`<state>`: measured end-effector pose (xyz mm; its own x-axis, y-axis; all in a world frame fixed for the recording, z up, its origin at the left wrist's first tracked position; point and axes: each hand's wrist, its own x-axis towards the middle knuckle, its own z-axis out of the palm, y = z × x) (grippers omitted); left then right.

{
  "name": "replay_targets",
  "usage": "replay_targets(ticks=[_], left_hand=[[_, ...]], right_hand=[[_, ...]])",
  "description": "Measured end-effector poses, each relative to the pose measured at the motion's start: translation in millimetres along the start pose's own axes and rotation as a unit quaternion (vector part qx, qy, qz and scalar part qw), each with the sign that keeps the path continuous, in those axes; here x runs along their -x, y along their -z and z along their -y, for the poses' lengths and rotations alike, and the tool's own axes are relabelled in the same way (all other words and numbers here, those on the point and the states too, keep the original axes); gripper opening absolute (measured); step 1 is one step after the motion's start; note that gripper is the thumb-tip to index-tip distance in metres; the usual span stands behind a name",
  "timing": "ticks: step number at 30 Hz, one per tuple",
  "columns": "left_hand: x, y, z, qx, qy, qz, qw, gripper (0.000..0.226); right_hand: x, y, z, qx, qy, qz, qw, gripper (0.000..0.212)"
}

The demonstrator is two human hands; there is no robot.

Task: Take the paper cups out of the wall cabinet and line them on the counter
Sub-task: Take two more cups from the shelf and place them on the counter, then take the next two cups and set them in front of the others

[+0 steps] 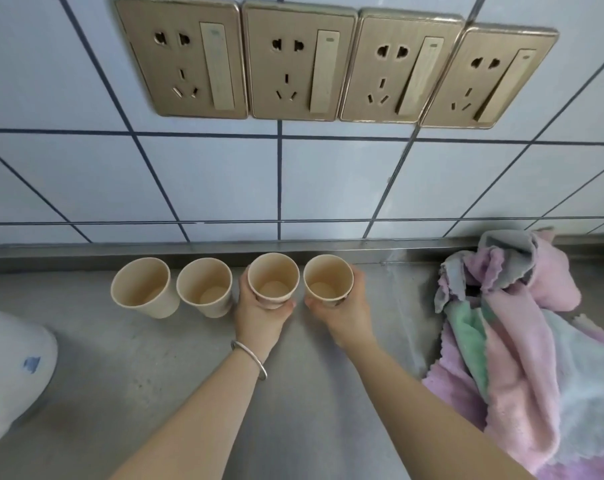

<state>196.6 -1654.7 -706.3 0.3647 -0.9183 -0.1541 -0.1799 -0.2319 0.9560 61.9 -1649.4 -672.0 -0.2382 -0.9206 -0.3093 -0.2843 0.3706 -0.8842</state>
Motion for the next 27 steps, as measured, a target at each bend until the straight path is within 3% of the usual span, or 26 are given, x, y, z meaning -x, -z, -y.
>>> replay_targets(ticks=[3, 5, 8, 11, 14, 19, 23, 27], left_hand=[[6, 5, 3, -0.012, 0.018, 0.042, 0.999, 0.114], [17, 9, 1, -0.008, 0.042, 0.052, 0.998, 0.113], [41, 13, -10, -0.033, 0.087, 0.012, 0.996, 0.098], [74, 18, -19, -0.054, 0.108, 0.012, 0.993, 0.065], [108, 17, -23, -0.080, 0.109, 0.099, 0.986, 0.033], [193, 5, -35, -0.113, 0.052, 0.281, 0.951, 0.019], [285, -7, -52, -0.135, -0.022, 0.433, 0.891, 0.011], [394, -15, -67, -0.157, -0.082, 0.566, 0.805, 0.011]], right_hand=[[7, 2, -4, 0.028, -0.005, -0.007, 1.000, 0.071], [16, 6, -6, 0.056, -0.016, -0.024, 0.998, 0.069], [35, 14, -9, 0.098, -0.058, -0.055, 0.992, 0.063], [63, 24, -12, 0.067, -0.118, -0.077, 0.988, 0.052], [103, 40, -23, 0.033, -0.168, -0.101, 0.980, 0.037], [201, 78, -58, -0.039, -0.221, -0.207, 0.952, 0.032], [301, 126, -89, -0.087, -0.238, -0.327, 0.910, 0.028], [418, 166, -116, -0.165, -0.259, -0.460, 0.833, 0.023]])
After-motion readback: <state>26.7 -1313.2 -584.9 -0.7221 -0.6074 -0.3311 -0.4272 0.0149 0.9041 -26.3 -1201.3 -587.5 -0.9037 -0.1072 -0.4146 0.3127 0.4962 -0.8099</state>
